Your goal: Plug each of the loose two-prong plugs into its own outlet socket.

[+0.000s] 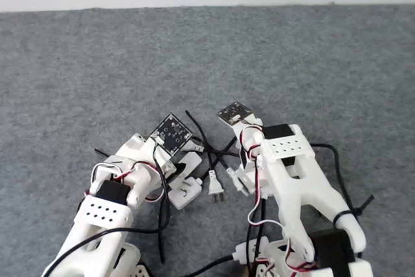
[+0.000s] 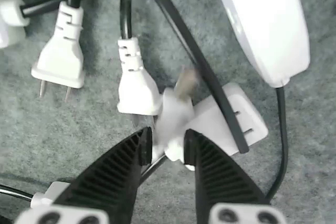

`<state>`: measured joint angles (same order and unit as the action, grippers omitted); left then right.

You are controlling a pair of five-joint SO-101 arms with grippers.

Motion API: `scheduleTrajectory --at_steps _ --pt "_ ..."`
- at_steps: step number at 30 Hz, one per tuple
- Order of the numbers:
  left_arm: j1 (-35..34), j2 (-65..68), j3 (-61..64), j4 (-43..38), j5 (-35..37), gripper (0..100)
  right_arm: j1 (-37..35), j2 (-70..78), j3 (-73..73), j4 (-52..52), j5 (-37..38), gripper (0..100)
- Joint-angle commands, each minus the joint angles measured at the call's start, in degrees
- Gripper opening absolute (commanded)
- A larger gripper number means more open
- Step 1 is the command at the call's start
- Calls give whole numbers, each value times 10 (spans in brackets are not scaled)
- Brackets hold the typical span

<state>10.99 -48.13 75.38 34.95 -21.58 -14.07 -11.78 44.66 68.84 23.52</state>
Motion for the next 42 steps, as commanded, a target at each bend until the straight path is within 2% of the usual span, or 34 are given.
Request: scheduleTrajectory --at_steps 1,6,14,19,25,42 --pt "4 2 -6 -16 -6 304 9 15 -5 0 8 142" --pt "4 2 -6 -16 -6 304 48 22 -21 -4 9 133" --pt "4 2 -6 -16 -7 304 47 44 -7 -23 8 133" --pt "4 2 -5 -16 -7 304 7 43 -5 -20 4 133" --pt "4 2 -5 -16 -7 304 -44 46 -4 -22 -39 133" --pt "4 2 -4 -16 -7 304 -42 47 43 -65 -37 133"
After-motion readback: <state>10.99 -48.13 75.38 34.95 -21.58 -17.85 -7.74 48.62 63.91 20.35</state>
